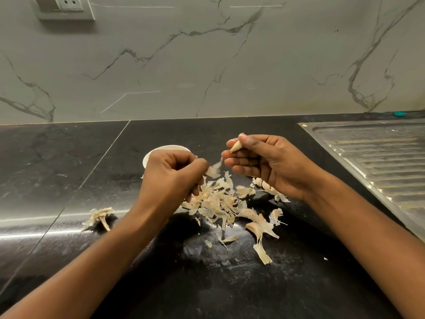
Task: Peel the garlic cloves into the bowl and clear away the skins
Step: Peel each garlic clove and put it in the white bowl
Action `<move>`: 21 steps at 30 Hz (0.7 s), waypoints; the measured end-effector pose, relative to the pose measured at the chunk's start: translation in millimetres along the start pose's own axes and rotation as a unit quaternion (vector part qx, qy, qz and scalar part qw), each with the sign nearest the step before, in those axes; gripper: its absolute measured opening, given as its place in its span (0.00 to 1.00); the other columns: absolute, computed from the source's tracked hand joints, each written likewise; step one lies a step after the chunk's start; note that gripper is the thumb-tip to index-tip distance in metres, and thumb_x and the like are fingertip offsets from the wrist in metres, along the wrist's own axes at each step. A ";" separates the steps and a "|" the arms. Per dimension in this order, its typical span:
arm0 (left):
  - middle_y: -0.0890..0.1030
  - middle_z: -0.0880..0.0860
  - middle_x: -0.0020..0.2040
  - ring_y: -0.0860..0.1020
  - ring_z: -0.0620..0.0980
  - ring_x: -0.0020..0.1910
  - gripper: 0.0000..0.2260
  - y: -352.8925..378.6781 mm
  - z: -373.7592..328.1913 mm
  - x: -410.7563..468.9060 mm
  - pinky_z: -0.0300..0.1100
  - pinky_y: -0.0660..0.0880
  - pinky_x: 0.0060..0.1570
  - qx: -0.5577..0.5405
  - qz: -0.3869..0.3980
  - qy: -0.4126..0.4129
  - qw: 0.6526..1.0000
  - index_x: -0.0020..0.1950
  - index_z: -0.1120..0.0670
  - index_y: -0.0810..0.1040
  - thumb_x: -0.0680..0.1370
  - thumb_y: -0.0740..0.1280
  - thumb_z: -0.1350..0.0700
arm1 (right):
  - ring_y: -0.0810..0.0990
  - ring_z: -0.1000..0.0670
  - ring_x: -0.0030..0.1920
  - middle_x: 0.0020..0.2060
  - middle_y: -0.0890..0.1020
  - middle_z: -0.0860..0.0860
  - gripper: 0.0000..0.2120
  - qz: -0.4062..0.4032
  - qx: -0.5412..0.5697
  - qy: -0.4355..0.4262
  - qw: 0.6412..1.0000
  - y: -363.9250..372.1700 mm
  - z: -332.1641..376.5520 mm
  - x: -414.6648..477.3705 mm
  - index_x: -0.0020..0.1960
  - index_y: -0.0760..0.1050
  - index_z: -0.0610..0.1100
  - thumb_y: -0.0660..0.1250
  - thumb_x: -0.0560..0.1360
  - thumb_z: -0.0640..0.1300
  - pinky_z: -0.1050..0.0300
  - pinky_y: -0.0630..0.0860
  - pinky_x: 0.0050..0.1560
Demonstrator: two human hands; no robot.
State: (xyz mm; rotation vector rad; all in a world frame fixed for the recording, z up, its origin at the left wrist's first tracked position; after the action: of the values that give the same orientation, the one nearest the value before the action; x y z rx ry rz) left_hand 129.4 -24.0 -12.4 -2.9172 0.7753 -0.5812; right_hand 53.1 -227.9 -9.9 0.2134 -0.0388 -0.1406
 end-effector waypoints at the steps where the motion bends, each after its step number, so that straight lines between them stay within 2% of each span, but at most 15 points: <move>1: 0.80 0.59 0.30 0.75 0.55 0.26 0.11 1.3 -0.9 -0.8 0.43 0.72 0.26 0.038 0.003 0.026 0.999 0.35 0.62 0.83 0.77 0.71 0.65 | 0.88 0.45 0.52 0.58 0.86 0.36 0.17 0.011 0.002 0.004 1.000 1.8 -1.0 -0.5 0.65 0.81 0.35 0.65 0.83 0.45 0.55 0.87 0.52; 4: 0.80 0.56 0.28 0.75 0.60 0.27 0.12 5.0 0.8 -2.4 0.46 0.73 0.29 0.114 0.012 0.072 0.991 0.32 0.57 0.84 0.76 0.73 0.64 | 0.88 0.46 0.52 0.59 0.86 0.36 0.18 0.034 -0.003 0.019 0.999 4.7 -3.4 -1.0 0.65 0.82 0.36 0.67 0.81 0.45 0.55 0.86 0.54; 7: 0.80 0.49 0.28 0.73 0.47 0.26 0.10 6.0 2.2 -2.9 0.40 0.71 0.29 0.138 0.020 0.092 0.986 0.34 0.53 0.86 0.75 0.78 0.60 | 0.86 0.48 0.47 0.56 0.86 0.38 0.18 0.042 -0.016 0.030 0.999 5.4 -3.7 -0.9 0.64 0.82 0.36 0.68 0.80 0.46 0.56 0.86 0.52; 9: 0.80 0.48 0.28 0.72 0.43 0.27 0.07 5.3 3.1 -2.2 0.38 0.70 0.29 0.133 0.030 0.097 0.986 0.37 0.52 0.87 0.73 0.81 0.58 | 0.86 0.49 0.45 0.53 0.87 0.38 0.19 0.039 -0.024 0.031 0.998 5.5 -4.2 -0.9 0.64 0.82 0.35 0.69 0.79 0.47 0.57 0.86 0.50; 11: 0.79 0.48 0.29 0.71 0.46 0.28 0.06 4.4 3.9 -1.1 0.41 0.69 0.29 0.122 0.039 0.102 0.986 0.39 0.50 0.87 0.72 0.83 0.57 | 0.86 0.49 0.44 0.52 0.87 0.38 0.19 0.038 -0.032 0.034 0.998 5.4 -5.7 -0.2 0.64 0.82 0.35 0.69 0.80 0.47 0.57 0.86 0.48; 14: 0.80 0.49 0.33 0.72 0.57 0.29 0.06 5.9 3.6 -0.2 0.46 0.69 0.29 0.096 0.059 0.112 0.987 0.44 0.50 0.88 0.72 0.83 0.58 | 0.86 0.49 0.43 0.50 0.87 0.39 0.18 0.039 -0.054 0.041 0.997 5.0 -8.0 0.5 0.62 0.82 0.33 0.69 0.81 0.47 0.58 0.86 0.47; 16: 0.81 0.50 0.34 0.74 0.61 0.30 0.05 7.0 3.5 -0.6 0.48 0.70 0.29 0.090 0.060 0.116 0.987 0.47 0.50 0.89 0.74 0.81 0.56 | 0.86 0.49 0.42 0.48 0.87 0.39 0.19 0.038 -0.076 0.043 0.995 5.4 -8.6 0.3 0.61 0.82 0.31 0.70 0.81 0.48 0.59 0.86 0.46; 18: 0.83 0.51 0.36 0.75 0.61 0.29 0.03 7.9 3.9 -1.6 0.49 0.71 0.28 0.090 0.062 0.125 0.986 0.47 0.50 0.89 0.75 0.80 0.52 | 0.86 0.49 0.42 0.48 0.88 0.39 0.18 0.045 -0.092 0.042 0.994 6.6 -8.7 -0.7 0.59 0.82 0.32 0.70 0.81 0.47 0.60 0.85 0.45; 21: 0.85 0.49 0.36 0.75 0.51 0.28 0.04 8.9 5.2 -1.8 0.45 0.71 0.28 0.101 0.051 0.129 0.985 0.45 0.51 0.89 0.76 0.79 0.52 | 0.86 0.48 0.42 0.50 0.87 0.38 0.15 0.051 -0.117 0.039 0.991 8.8 -8.8 -1.5 0.55 0.85 0.35 0.71 0.80 0.47 0.59 0.85 0.44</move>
State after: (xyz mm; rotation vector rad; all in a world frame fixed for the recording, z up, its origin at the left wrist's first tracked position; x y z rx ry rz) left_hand 125.7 -31.1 -19.3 -2.6334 0.8299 -0.9784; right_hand 53.2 -217.3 -16.7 -0.0179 0.0442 -0.0336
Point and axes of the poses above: each hand's wrist, its own x-axis towards the middle knuckle, its own y-axis out of the palm, z = x × y, the point moved 4 cm from there along x, towards the middle knuckle
